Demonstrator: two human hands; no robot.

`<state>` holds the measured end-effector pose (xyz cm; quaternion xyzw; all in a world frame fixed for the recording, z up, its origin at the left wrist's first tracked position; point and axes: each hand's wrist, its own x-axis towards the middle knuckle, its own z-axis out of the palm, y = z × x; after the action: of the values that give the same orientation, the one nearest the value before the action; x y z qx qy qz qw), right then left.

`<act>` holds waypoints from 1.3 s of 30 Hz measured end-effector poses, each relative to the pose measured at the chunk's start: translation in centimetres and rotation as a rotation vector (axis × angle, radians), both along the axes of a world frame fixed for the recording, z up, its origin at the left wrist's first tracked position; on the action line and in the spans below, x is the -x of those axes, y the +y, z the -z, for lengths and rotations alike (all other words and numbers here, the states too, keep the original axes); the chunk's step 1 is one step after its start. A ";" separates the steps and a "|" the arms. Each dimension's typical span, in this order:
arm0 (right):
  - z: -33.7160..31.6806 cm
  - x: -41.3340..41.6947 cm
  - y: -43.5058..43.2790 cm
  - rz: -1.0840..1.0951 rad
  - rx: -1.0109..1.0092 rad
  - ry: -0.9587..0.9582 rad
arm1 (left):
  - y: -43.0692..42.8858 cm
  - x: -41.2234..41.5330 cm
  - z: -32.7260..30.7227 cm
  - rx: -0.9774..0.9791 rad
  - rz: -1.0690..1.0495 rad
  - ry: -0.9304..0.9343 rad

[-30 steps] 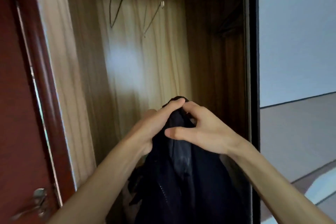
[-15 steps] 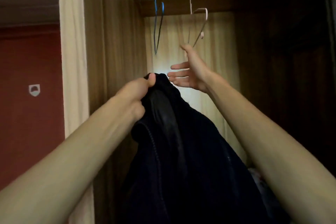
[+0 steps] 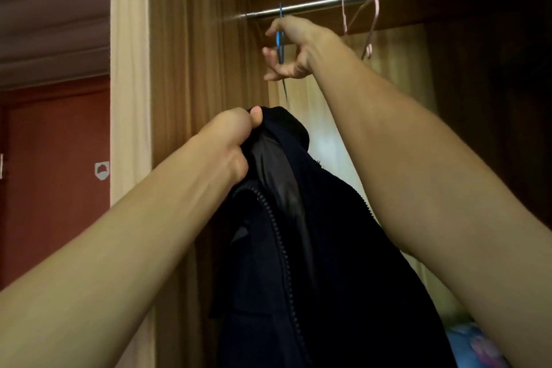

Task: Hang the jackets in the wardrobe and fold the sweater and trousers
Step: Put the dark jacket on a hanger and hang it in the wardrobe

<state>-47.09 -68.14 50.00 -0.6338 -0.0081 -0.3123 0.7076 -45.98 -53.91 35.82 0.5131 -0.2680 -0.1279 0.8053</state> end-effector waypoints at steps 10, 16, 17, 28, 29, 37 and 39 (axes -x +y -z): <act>6.0 3.3 0.0 0.197 0.413 -0.165 | 0.4 -0.1 1.3 -0.002 0.035 -0.060; 16.8 8.6 1.0 0.343 0.430 -0.021 | 1.2 0.0 4.5 -0.023 0.150 -0.059; 17.3 9.1 1.3 0.373 0.428 -0.001 | 1.4 0.2 5.3 -0.040 0.174 -0.058; 22.8 16.7 7.0 0.786 0.328 -0.118 | 5.3 3.1 11.7 -0.236 0.516 -0.037; 23.6 17.9 7.8 0.798 0.278 -0.081 | 5.6 3.6 12.3 -0.253 0.533 -0.030; 29.1 30.0 14.9 0.839 0.038 0.001 | 6.5 8.8 18.4 -0.470 0.777 -0.040; 29.8 33.3 16.5 1.011 0.048 0.000 | 6.4 10.7 20.8 -0.543 0.868 -0.039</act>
<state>-80.43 -51.66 20.24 -0.5746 0.2925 -0.6157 0.4530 -56.68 -47.50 15.04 0.5475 -0.4285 -0.5060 0.5105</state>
